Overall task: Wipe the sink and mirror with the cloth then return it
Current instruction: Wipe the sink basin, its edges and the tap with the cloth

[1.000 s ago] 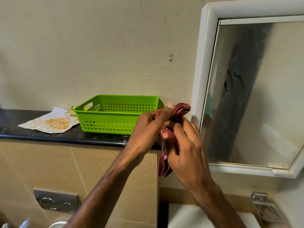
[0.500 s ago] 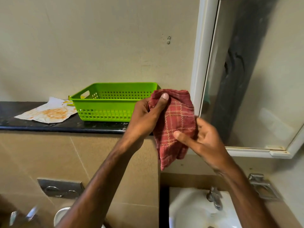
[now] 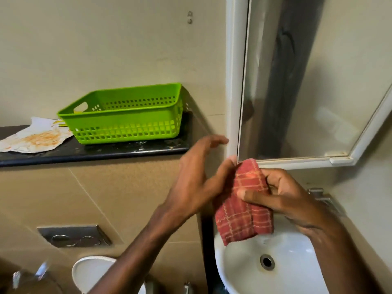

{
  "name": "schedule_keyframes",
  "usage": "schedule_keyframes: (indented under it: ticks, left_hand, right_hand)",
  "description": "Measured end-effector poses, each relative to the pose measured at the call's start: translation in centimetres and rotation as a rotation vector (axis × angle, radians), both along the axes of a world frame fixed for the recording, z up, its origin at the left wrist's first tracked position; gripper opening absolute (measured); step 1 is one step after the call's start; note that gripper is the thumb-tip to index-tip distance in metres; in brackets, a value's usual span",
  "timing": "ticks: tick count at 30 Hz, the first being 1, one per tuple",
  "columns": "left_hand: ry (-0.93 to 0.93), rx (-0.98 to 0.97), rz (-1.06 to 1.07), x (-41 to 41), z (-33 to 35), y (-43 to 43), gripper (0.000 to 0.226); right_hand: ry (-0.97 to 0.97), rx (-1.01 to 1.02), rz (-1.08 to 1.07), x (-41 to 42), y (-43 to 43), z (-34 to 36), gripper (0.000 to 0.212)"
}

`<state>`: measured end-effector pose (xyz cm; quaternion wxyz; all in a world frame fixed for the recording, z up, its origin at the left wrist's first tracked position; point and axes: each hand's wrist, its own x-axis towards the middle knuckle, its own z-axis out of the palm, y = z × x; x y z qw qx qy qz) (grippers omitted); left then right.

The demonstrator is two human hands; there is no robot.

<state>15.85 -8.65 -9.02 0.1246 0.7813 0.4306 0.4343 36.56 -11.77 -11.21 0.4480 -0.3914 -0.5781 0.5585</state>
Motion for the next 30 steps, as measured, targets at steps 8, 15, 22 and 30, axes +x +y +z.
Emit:
schedule_keyframes:
  ticks: [8, 15, 22, 30]
  left_hand:
    - [0.092, -0.55, -0.448, 0.6, -5.5, 0.0, 0.06]
    - [0.055, -0.624, -0.396, 1.6, -10.1, 0.9, 0.036]
    - [-0.07, -0.781, -0.507, 3.3, -14.9, 3.0, 0.03]
    - [0.222, -0.521, -0.445, 5.0, -22.6, 3.8, 0.042]
  right_hand:
    - [-0.054, -0.171, 0.207, 1.8, -0.5, -4.2, 0.05]
    - [-0.196, -0.119, -0.124, 3.1, 0.7, -8.6, 0.043]
    - [0.006, -0.363, -0.102, 3.5, 0.6, -15.6, 0.059]
    - [0.148, -0.613, -0.079, 3.9, -0.8, -22.3, 0.08]
